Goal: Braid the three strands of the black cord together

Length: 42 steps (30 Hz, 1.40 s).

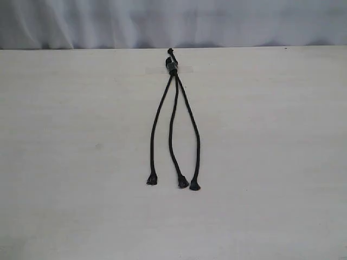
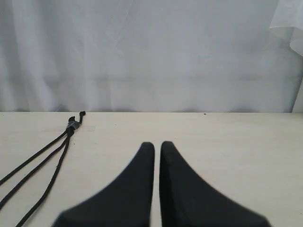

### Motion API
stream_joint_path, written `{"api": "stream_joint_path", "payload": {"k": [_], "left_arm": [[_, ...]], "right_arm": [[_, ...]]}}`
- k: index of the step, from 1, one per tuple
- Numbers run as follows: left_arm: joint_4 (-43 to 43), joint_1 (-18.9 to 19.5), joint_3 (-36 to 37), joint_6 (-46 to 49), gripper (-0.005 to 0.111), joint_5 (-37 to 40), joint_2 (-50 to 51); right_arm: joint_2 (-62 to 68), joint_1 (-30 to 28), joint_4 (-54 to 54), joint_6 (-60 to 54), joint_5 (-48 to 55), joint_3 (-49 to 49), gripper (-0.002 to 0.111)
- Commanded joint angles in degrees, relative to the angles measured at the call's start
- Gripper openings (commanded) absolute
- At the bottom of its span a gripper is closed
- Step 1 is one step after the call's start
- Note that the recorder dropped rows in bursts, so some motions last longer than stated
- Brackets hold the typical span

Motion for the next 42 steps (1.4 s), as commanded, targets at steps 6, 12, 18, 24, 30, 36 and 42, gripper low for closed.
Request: {"api": "stream_joint_path", "payload": {"k": [6, 12, 18, 24, 30, 36, 42], "left_arm": [[0.05, 0.27, 0.17, -0.31, 0.000, -1.97, -0.13], [0.05, 0.27, 0.17, -0.31, 0.000, -1.97, -0.13], [0.15, 0.27, 0.17, -0.19, 0.000, -1.98, -0.13], [1.84, 0.27, 0.17, -0.19, 0.000, -4.89, -0.13], [1.58, 0.27, 0.17, -0.19, 0.000, -18.88, -0.13], [1.58, 0.27, 0.17, -0.19, 0.000, -25.89, -0.13], [1.58, 0.27, 0.17, -0.29, 0.000, -30.37, -0.13]], "right_arm": [[-0.33, -0.31, -0.40, -0.53, -0.70, 0.05, 0.004], [-0.33, -0.31, -0.40, -0.53, -0.70, 0.05, 0.004], [-0.33, -0.31, -0.40, -0.53, -0.70, 0.05, 0.004], [-0.33, -0.31, -0.40, -0.53, -3.37, 0.05, 0.004], [-0.33, -0.31, -0.40, -0.53, -13.76, 0.05, 0.004], [-0.33, -0.31, -0.40, -0.53, -17.00, 0.05, 0.004], [-0.33, -0.31, -0.40, -0.53, -20.59, 0.05, 0.004]]}}
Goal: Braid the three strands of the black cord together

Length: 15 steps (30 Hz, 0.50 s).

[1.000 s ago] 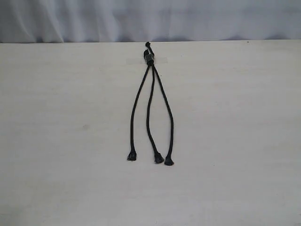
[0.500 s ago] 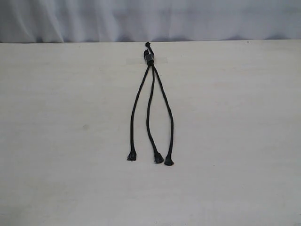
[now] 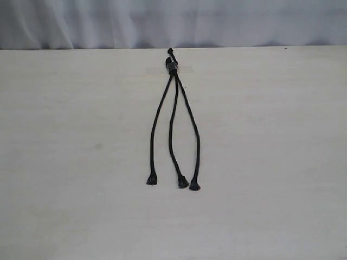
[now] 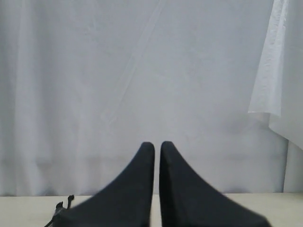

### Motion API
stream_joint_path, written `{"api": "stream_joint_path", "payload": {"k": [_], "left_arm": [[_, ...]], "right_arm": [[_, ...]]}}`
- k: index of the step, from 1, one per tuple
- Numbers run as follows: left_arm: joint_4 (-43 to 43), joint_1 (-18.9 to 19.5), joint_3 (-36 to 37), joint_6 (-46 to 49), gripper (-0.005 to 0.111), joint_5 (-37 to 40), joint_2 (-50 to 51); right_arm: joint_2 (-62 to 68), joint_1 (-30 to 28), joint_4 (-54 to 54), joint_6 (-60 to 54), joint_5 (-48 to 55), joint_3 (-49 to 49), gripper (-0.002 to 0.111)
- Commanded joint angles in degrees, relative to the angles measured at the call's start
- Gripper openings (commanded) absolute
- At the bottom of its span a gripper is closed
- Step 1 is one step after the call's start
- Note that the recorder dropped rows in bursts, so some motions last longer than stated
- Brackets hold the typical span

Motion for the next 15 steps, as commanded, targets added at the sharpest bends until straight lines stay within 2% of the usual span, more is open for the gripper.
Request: {"api": "stream_joint_path", "payload": {"k": [1, 12, 14, 15], "left_arm": [[0.05, 0.27, 0.17, -0.29, 0.000, -4.70, -0.13], [-1.18, 0.27, 0.17, -0.29, 0.000, -17.39, -0.13], [-5.01, 0.27, -0.92, -0.29, 0.000, -16.23, -0.13], [-9.02, 0.27, -2.41, -0.16, 0.000, -12.47, -0.13]], "right_arm": [[-0.23, -0.31, -0.40, -0.53, -3.18, 0.05, 0.004], [-0.23, -0.31, -0.16, -1.37, -4.40, 0.05, 0.004], [-0.23, -0.31, -0.16, -1.37, -4.39, 0.05, 0.004], [0.20, -0.31, -0.16, -1.37, -3.69, 0.05, 0.004]]}}
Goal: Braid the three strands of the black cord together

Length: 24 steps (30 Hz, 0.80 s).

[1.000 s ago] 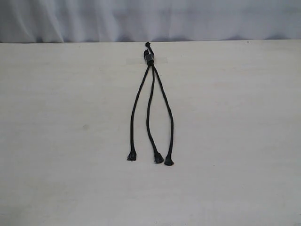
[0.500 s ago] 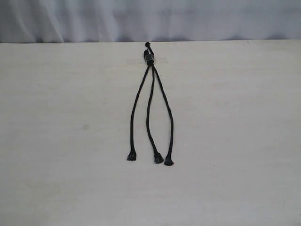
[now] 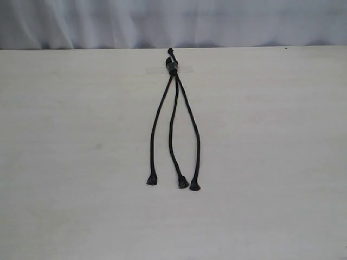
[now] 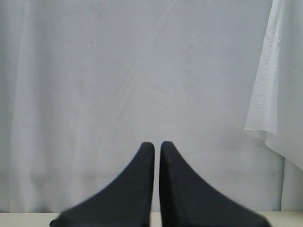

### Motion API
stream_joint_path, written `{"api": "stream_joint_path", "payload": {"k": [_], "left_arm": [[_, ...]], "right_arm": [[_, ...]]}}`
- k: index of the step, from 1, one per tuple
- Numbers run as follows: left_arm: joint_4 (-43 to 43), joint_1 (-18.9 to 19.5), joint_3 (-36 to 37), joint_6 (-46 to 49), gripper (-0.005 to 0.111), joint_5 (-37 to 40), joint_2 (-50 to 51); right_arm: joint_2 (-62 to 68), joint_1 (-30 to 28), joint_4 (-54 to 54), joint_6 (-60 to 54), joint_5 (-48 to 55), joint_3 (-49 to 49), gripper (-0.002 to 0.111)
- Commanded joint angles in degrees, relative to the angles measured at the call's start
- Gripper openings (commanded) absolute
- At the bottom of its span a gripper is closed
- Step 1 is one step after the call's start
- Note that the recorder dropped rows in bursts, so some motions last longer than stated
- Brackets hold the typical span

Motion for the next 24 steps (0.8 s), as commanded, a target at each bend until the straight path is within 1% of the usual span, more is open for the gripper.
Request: {"api": "stream_joint_path", "payload": {"k": [1, 2, 3, 5, 7, 9, 12, 14, 16, 18, 19, 20, 21, 22, 24], "left_arm": [[-10.47, 0.27, -4.60, 0.83, 0.000, 6.57, -0.13], [-11.93, 0.27, -6.74, 2.13, 0.000, 10.72, 0.24], [-12.11, 0.27, -10.35, 3.60, 0.000, 16.91, 2.20], [-12.11, 0.27, -15.67, 4.19, 0.000, 24.80, 7.54], [-11.43, 0.27, -23.14, 4.19, 0.000, 33.44, 15.60], [-11.29, 0.27, -30.71, 4.19, 0.000, 43.19, 24.77], [-11.05, 0.27, -39.58, 4.19, 0.000, 53.16, 37.29], [-11.05, 0.27, -42.62, 4.19, 0.000, 56.00, 44.63], [-10.79, 0.27, -44.19, 4.31, 0.000, 58.44, 52.25], [-11.99, 0.27, -44.19, 4.19, 0.000, 61.38, 57.72], [-12.85, 0.27, -44.19, 4.19, 0.000, 62.50, 59.40], [-13.23, -0.24, -44.19, 4.53, 0.000, 64.35, 61.97], [-12.69, -1.17, -44.06, 5.28, 0.000, 64.35, 63.11], [-12.54, -3.06, -43.27, 6.55, 0.000, 62.15, 63.62], [-12.69, -6.37, -41.75, 6.66, 0.000, 57.18, 63.69]], "right_arm": [[0.87, -0.31, -0.16, -0.83, 0.40, -0.82, 0.004], [2.12, -0.31, -0.16, -2.34, 1.83, -2.43, 0.004], [3.76, -0.31, -0.16, -4.58, 3.93, -4.53, 0.004], [8.20, -0.31, -0.16, -8.24, 9.06, -9.20, 0.004], [13.50, -0.31, -0.16, -8.87, 14.41, -14.60, 0.004], [20.45, -0.31, 0.27, -8.75, 21.89, -21.16, 0.004], [30.59, -0.02, 1.06, -8.75, 30.75, -30.07, 0.004], [36.16, -0.02, 1.94, -8.75, 32.21, -33.58, 0.004], [43.19, -0.02, 2.43, -7.78, 32.21, -35.87, 0.004], [49.43, -0.02, 7.96, -5.34, 30.60, -35.89, 0.004], [51.80, -0.02, 8.59, -5.72, 31.46, -36.11, 0.004], [56.32, -0.02, 9.47, -6.16, 37.12, -37.88, 0.004], [58.95, 0.13, 10.46, -6.16, 40.47, -39.20, 0.004], [62.96, 1.71, 11.38, -6.16, 44.50, -41.36, 0.004], [67.19, 5.23, 12.51, -5.99, 47.81, -43.39, 0.004]]}}
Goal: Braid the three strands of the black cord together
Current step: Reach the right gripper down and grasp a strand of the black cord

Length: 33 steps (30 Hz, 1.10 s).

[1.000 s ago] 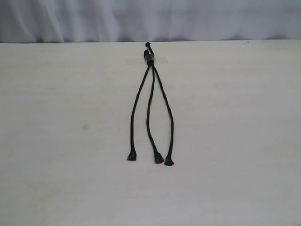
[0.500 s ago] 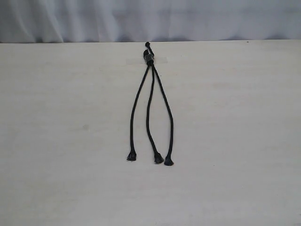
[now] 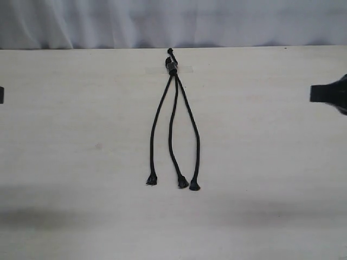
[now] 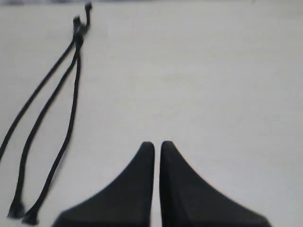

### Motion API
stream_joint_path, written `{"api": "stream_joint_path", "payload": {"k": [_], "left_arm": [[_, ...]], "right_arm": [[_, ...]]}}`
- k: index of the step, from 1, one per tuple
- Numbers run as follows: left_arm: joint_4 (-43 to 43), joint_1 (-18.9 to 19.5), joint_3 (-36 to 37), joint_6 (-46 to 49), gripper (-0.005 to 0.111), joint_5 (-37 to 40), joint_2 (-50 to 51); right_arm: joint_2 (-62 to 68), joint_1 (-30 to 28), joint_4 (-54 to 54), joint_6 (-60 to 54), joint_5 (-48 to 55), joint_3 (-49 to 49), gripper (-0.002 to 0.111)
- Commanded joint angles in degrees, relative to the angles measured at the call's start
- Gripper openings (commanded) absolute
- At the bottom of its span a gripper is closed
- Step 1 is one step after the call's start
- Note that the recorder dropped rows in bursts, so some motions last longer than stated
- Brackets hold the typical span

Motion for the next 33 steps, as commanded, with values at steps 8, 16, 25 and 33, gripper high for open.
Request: {"api": "stream_joint_path", "payload": {"k": [8, 16, 25, 33], "left_arm": [[1.24, -13.41, 3.07, -2.59, 0.000, -8.27, 3.42], [2.42, -13.41, 3.07, -2.59, 0.000, -8.34, 5.36], [0.62, -13.41, 3.07, -3.05, 0.000, -9.61, 5.36], [0.62, -13.41, 3.07, -3.05, 0.000, -8.79, 5.36]], "right_arm": [[25.17, 26.47, -5.46, 13.20, 7.67, -13.30, 0.004], [46.26, 35.99, -17.04, 26.83, 15.37, -30.48, 0.006], [58.27, 36.52, -17.39, 27.76, 20.79, -39.91, 0.034], [61.62, 36.52, -18.97, 28.40, 21.41, -40.05, 0.030]]}}
